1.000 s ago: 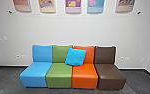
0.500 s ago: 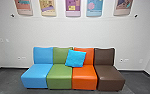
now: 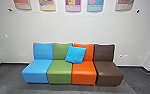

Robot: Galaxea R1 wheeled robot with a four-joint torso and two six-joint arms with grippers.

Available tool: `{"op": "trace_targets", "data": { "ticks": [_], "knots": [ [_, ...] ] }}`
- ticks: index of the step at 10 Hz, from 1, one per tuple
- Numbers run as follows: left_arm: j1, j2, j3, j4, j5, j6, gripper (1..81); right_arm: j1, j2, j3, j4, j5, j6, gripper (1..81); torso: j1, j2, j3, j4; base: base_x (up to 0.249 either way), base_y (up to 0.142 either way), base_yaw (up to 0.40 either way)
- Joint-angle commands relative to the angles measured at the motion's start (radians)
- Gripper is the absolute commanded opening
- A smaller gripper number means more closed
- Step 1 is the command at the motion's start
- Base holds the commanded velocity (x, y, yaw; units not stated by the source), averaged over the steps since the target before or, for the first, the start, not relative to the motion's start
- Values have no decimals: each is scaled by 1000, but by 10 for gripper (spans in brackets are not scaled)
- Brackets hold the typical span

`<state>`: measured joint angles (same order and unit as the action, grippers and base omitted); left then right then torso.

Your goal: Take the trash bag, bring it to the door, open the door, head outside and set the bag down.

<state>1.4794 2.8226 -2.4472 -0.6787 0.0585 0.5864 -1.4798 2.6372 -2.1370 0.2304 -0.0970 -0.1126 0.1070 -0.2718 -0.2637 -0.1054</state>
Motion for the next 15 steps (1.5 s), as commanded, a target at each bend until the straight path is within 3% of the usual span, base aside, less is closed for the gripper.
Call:
{"op": "trace_targets", "data": {
  "ticks": [1, 2, 5, 6, 7, 9, 12, 13, 15],
  "knots": [
    [-35, 26, -52, -4, 93, 7, 10, 34, 40, -96, -26, -69, -7, 811, -63, 98, 79, 0, 0, 0, 0],
    [-35, 31, -58, -4, 93, 7, 10, 34, 51, -112, -28, -69, -7, 811, -16, 27, 99, 0, 0, 0, 0],
    [-35, 39, -58, -5, 92, 7, 10, 34, 75, -135, -31, -69, -9, 811, -31, 53, 183, 0, 0, 0, 0],
    [-35, 42, -61, -7, 92, 6, 10, 34, 81, -139, -32, -69, -9, 811, -33, 53, 121, 0, 0, 0, 0],
    [-35, 48, -72, -7, 92, 6, 10, 34, 88, -144, -33, -69, -7, 811, -34, 53, 153, 0, 0, 0, 0],
    [-35, 86, -133, -6, 92, 6, 10, 34, 114, -173, -36, -72, -7, 811, -35, 52, 171, 0, 0, 0, 0],
    [-41, 164, -251, 5, 93, 12, 10, 28, 177, -263, -43, -76, -9, 811, -36, 52, 172, 0, 0, 0, 0],
    [-41, 187, -285, 31, 93, 20, 10, 26, 207, -317, -49, -78, -9, 811, -36, 52, 172, 0, 0, 0, 0],
    [-41, 201, -306, 36, 92, 21, 10, 25, 252, -380, -65, -82, -9, 811, -36, 52, 172, 0, 0, 0, 0]
  ]
}}
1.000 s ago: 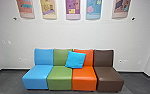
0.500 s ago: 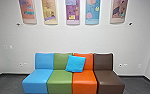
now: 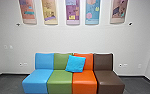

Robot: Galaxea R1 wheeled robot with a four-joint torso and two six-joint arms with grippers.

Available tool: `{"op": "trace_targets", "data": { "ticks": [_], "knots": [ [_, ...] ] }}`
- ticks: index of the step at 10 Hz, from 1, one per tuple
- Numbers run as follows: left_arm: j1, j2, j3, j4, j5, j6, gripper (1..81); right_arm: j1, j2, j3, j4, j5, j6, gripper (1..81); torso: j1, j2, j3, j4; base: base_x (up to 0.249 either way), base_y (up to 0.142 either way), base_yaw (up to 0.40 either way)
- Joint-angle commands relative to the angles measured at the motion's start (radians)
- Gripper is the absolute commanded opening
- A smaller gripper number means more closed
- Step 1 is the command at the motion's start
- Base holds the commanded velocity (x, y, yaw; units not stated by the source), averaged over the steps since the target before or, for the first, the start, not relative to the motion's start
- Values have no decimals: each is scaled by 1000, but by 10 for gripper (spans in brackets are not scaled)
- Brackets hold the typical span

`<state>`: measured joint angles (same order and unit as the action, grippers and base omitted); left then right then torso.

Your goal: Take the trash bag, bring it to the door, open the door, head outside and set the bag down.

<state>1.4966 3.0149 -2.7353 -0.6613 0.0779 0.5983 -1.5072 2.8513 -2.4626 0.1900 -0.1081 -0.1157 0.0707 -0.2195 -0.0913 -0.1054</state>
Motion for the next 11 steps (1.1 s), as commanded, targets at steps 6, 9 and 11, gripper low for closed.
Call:
{"op": "trace_targets", "data": {
  "ticks": [6, 9, 11],
  "knots": [
    [-58, 24, -15, 19, 74, 9, 10, 51, 81, -120, -30, -71, -4, 811, 0, 0, 0, 0, 0, 0, 0],
    [-58, 26, -14, 23, 76, 11, 10, 51, 81, -120, -21, -70, -2, 811, -71, 125, 0, 0, 0, 0, 0],
    [-58, 26, -14, 25, 77, 12, 10, 50, 81, -120, -21, -68, -2, 811, -71, 194, 0, 0, 0, 0, 0]
  ]
}}
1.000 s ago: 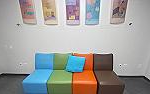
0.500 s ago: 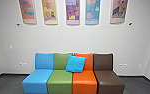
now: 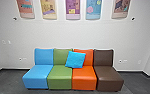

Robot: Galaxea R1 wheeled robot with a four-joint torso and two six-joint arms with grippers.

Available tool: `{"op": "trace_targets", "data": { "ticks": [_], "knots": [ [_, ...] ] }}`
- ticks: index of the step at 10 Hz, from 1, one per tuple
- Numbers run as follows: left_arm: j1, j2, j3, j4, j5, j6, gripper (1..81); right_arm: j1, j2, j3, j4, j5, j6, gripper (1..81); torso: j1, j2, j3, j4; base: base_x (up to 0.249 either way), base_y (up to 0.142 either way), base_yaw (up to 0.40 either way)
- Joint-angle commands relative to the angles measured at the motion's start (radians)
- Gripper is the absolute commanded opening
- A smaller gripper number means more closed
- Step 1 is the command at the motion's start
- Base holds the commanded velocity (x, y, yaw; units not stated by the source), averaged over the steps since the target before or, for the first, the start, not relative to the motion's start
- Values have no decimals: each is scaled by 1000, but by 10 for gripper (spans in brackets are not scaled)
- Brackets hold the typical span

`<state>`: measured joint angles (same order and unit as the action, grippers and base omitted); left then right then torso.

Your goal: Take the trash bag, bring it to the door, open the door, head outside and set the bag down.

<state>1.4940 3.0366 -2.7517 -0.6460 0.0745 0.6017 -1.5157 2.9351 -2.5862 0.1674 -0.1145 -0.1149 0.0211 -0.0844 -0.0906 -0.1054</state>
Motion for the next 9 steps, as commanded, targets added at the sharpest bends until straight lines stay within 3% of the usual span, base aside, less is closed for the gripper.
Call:
{"op": "trace_targets", "data": {
  "ticks": [1, 4, 8, 9],
  "knots": [
    [-56, 4, 3, 9, 80, 10, 10, 59, -3, 3, 3, -62, -3, 811, -21, 84, 0, 0, 0, 0, 0],
    [-56, 4, 3, 9, 79, 10, 10, 59, -3, 3, 1, -62, -3, 811, -5, 63, -2, 0, 0, 0, 0],
    [-56, 4, -2, 8, 77, 9, 10, 58, -3, 3, 0, -62, -3, 811, -7, 65, 112, 0, 0, 0, 0],
    [-56, 4, -2, 8, 77, 9, 10, 59, -3, 3, 1, -62, -3, 811, -7, 65, 51, 0, 0, 0, 0]
  ]
}}
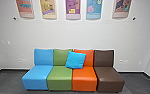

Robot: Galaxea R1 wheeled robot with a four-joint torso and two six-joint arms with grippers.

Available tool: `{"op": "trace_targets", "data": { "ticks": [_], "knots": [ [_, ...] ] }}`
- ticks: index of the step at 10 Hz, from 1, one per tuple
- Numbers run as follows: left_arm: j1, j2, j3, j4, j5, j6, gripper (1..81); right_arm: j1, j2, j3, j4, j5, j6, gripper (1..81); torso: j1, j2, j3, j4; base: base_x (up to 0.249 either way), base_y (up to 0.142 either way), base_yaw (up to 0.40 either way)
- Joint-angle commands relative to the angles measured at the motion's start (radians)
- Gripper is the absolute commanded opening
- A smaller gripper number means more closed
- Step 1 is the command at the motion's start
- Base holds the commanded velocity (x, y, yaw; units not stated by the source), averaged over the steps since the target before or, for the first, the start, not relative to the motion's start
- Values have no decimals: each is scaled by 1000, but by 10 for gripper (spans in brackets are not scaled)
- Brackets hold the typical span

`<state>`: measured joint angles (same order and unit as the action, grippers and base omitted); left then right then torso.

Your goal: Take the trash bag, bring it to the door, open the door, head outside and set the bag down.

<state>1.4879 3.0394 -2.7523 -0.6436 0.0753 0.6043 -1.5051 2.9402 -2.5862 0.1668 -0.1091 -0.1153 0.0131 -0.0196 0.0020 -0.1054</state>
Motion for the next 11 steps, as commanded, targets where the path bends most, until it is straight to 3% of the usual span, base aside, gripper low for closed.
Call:
{"op": "trace_targets", "data": {
  "ticks": [1, 4, 11],
  "knots": [
    [-50, 1, -1, 5, 75, 6, 10, 48, -8, 3, 2, -66, -3, 811, 0, 0, -2, 0, 0, 0, 0],
    [-50, 0, -1, 4, 75, 6, 10, 47, -1, 3, -4, -61, -3, 811, -2, -1, 31, 0, 0, 0, 0],
    [-50, -3, -1, 5, 77, 8, 10, 47, 4, 3, -6, -63, -4, 811, -2, -1, 29, 0, 0, 0, 0]
  ]
}}
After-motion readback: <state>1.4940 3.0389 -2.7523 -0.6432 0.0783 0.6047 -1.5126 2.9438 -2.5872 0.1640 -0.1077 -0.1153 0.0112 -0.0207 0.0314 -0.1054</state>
